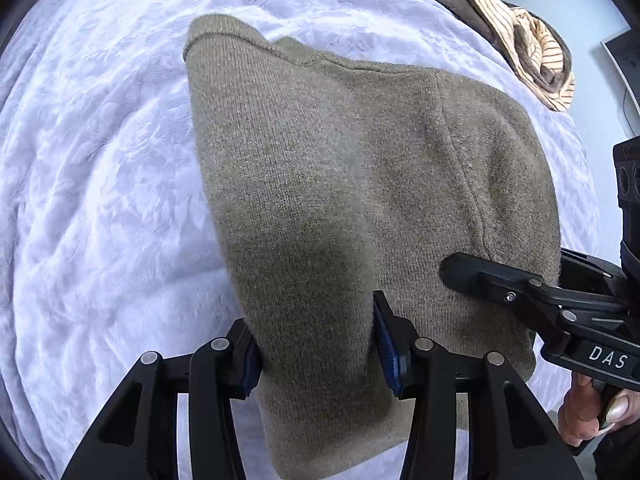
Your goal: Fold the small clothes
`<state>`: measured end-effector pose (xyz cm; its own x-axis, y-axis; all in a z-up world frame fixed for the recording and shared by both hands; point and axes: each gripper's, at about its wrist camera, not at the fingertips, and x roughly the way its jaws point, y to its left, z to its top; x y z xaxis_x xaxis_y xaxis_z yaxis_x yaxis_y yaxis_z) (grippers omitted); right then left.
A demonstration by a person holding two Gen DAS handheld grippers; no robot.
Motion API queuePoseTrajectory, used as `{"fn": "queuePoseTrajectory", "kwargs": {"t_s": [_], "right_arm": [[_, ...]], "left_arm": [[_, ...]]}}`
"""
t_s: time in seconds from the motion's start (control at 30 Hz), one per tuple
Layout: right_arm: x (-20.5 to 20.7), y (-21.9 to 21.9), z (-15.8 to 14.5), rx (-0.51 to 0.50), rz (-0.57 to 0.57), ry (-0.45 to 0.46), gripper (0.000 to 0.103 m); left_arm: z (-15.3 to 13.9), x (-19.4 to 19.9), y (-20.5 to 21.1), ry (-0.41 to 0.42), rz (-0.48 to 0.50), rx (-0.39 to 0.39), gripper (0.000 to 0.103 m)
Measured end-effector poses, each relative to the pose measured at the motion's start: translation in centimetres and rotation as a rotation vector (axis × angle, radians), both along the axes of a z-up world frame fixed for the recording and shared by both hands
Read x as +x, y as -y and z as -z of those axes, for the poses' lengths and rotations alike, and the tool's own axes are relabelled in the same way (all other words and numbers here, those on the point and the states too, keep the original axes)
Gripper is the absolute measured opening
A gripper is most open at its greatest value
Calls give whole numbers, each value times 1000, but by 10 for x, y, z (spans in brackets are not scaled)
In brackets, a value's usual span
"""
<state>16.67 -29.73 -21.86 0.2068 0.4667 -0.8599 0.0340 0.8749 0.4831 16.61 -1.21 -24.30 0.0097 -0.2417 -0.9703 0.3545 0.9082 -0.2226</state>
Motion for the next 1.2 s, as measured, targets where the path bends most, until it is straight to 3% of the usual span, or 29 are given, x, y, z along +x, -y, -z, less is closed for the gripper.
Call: {"fn": "queuePoseTrajectory", "kwargs": {"t_s": [0.2,0.3,0.4,0.47,0.5,0.6,0.63,0.77,0.9,0.97,1.0,1.1,1.2], "right_arm": [[-31,-3,-10,-17,13,-1,39],[-46,-8,-7,-22,8,-7,38],[-58,-16,7,-37,3,-29,37],[-62,-13,15,-54,29,-40,37],[-64,-8,18,-46,45,-46,37],[-68,5,26,-38,64,-56,37],[-67,6,29,-43,59,-57,37],[-63,10,36,-46,46,-55,37],[-62,16,45,-48,49,-64,37],[-62,20,50,-54,51,-72,37],[-61,21,52,-56,53,-78,37],[-61,17,55,-99,36,-85,37],[-60,16,50,-87,43,-79,37]], "left_arm": [[-23,-22,-5,23,20,-4,49],[-23,-32,2,-10,49,-51,23],[-9,-43,11,-16,83,12,23],[-4,-44,-4,-37,41,-11,24],[-1,-45,-13,-31,25,-8,26],[12,-36,-47,-62,-47,-19,102],[14,-31,-57,-48,-79,-39,102],[35,-7,-73,-158,-167,-152,102],[74,-3,-44,-243,-90,-123,102],[88,-12,-23,-279,-23,-107,90],[91,-16,-11,-288,11,-117,66],[82,-18,10,-237,36,-77,51],[64,-20,10,-201,56,-65,43]]}}
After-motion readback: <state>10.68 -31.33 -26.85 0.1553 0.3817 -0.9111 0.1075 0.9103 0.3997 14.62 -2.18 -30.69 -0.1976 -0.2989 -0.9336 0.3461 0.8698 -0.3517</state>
